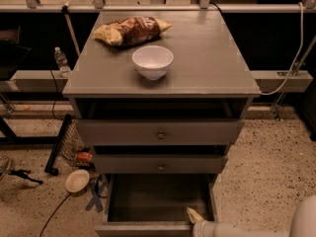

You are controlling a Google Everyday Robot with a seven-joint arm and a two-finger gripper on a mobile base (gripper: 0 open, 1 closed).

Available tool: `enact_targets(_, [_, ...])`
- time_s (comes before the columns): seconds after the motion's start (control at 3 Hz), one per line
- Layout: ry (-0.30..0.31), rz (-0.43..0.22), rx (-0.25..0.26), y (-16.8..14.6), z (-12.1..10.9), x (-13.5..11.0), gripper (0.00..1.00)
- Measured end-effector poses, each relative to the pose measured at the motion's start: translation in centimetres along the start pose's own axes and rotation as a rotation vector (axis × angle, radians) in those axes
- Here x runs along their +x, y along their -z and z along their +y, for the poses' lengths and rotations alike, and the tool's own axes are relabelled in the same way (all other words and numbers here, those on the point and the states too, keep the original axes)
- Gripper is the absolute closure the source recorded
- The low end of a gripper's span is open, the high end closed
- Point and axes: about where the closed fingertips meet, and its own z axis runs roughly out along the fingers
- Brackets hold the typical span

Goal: Open bottom drawer

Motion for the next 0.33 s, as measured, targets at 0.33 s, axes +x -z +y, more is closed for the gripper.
enact_targets(0.33, [0.003, -0.005, 0.016, 0.4, -0.25, -0.06, 0.0])
